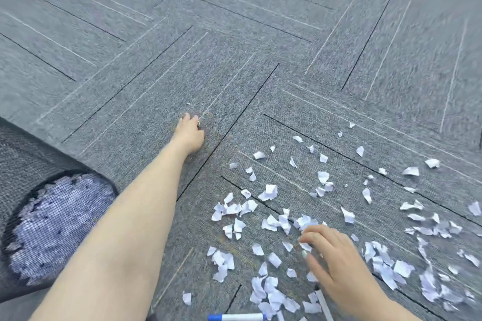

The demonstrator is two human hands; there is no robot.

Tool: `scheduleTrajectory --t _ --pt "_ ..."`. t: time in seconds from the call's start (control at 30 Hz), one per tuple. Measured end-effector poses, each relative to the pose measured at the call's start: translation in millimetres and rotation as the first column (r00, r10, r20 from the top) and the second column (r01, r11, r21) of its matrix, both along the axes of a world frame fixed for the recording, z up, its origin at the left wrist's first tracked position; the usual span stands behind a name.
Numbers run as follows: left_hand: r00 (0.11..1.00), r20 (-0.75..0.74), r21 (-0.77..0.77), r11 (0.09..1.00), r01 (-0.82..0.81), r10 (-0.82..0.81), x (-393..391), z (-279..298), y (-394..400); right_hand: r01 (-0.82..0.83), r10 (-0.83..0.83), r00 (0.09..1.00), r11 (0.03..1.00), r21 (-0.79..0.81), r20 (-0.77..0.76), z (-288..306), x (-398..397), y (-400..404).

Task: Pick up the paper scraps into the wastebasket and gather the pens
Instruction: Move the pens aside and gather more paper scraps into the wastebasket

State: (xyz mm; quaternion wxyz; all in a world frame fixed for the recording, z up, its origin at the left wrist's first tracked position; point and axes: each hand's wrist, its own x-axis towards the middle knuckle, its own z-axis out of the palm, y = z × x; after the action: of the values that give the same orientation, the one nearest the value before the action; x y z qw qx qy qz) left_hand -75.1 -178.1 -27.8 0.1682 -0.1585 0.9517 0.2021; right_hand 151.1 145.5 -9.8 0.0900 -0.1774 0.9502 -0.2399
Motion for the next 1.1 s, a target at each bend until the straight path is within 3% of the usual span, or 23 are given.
scheduleTrajectory --t 0.07,0.2,0.33,0.43,0.53,0.73,0.83,0.93,1.03,1.1 --pt "0.994 -0.093 0.039 0.998 0.054 -0.050 20.9 -1.8 13.7 0.013 -0.013 1.000 1.000 -0.017 0.019 2.3 -3.7 6.2" --pt "0.923 -0.263 0.219 0.915 0.339 -0.280 89.8 6.4 52.7 0.067 -0.067 0.998 0.997 -0.030 0.007 1.3 -10.0 11.4" --pt "0.923 -0.345 0.359 0.885 0.298 -0.171 94.5 19.8 82.5 0.193 -0.191 0.981 0.978 -0.084 0.027 -2.8 -18.3 4.4" --pt "0.953 -0.212 0.216 0.941 0.261 -0.215 67.0 14.8 100.8 0.320 -0.303 0.945 0.934 -0.162 0.120 1.7 -26.5 -5.7" --pt "0.891 -0.013 0.092 0.887 0.453 -0.454 66.3 7.7 118.1 0.341 -0.318 0.937 0.921 -0.189 0.141 5.9 -39.6 -12.2" --pt "0.649 -0.196 0.002 0.661 0.750 -0.735 138.0 5.2 112.6 0.400 -0.406 0.914 0.903 -0.156 -0.008 10.2 -120.6 6.6" --pt "0.743 -0.314 0.161 0.738 0.655 -0.591 166.8 13.8 99.1 0.342 -0.348 0.935 0.935 0.090 0.066 1.5 -171.3 14.0" --pt "0.834 -0.375 0.157 0.858 0.489 -0.406 164.3 14.0 95.8 0.186 -0.243 0.931 0.958 0.217 0.273 -5.4 -184.2 5.6" --pt "0.970 -0.164 0.106 0.974 0.199 -0.181 149.7 7.5 97.6 0.107 -0.138 0.967 0.982 0.153 0.213 -7.0 -148.6 -3.4" --pt "0.990 -0.030 0.059 0.989 0.137 -0.136 150.3 0.8 96.5 -0.009 0.003 0.996 0.998 0.064 0.093 -4.7 -118.4 -7.3"
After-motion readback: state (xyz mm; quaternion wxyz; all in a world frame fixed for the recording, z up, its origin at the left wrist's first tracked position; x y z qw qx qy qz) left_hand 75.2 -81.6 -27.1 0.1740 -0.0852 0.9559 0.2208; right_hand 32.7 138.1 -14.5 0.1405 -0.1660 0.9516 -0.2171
